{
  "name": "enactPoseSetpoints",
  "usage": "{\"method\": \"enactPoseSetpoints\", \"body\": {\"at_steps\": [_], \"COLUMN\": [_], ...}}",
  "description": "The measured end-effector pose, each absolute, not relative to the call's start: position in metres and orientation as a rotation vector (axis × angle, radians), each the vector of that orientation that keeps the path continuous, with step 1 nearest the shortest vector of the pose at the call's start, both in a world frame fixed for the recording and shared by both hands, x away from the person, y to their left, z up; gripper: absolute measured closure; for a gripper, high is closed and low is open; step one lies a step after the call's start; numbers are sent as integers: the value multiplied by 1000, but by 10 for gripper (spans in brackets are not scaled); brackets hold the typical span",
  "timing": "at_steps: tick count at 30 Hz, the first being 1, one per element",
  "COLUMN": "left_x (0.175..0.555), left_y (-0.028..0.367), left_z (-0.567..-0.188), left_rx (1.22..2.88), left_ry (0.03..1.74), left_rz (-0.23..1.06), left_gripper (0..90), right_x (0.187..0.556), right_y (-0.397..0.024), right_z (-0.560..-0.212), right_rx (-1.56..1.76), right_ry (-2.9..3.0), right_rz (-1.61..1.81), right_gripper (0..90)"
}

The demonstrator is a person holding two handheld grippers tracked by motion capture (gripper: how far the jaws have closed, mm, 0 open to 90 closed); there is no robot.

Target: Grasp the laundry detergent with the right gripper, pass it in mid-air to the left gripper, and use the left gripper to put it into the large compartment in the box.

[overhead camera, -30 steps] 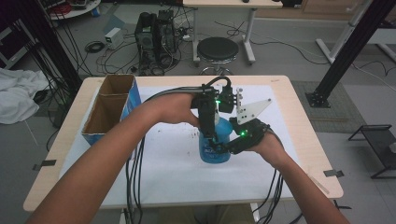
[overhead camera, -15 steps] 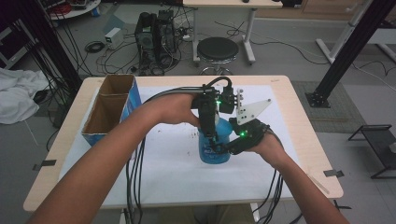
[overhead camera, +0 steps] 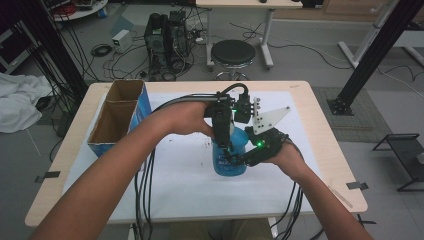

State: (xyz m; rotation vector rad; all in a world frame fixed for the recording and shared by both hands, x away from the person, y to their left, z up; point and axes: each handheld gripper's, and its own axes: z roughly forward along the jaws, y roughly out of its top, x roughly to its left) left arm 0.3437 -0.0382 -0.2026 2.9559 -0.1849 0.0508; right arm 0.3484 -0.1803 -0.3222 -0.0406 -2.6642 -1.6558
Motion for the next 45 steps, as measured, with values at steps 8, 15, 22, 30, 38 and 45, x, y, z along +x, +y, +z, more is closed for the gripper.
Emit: {"method": "enactPoseSetpoints", "body": {"at_steps": [8,15,22,30,38,45], "left_x": [341,341,347,351,360,366], "left_y": [-38,-29,-8,10,32,60], "left_z": [-201,-194,-186,-175,-158,-135], "left_rx": [2958,2978,2980,2991,2968,2954], "left_ry": [-189,-165,-45,54,214,393], "left_rz": [55,75,110,153,184,227], "left_gripper": [374,376,375,375,374,375], "right_x": [347,342,340,348,358,361], "right_y": [-180,-187,-215,-235,-250,-272], "right_z": [-320,-317,-311,-297,-288,-278], "right_rx": [-30,-95,-316,-368,-407,-345], "right_ry": [-2667,-2690,-2735,-2972,-3059,-3082], "right_rz": [-1648,-1566,-1488,-1176,-855,-714], "right_gripper": [436,217,216,11,7,8]}}
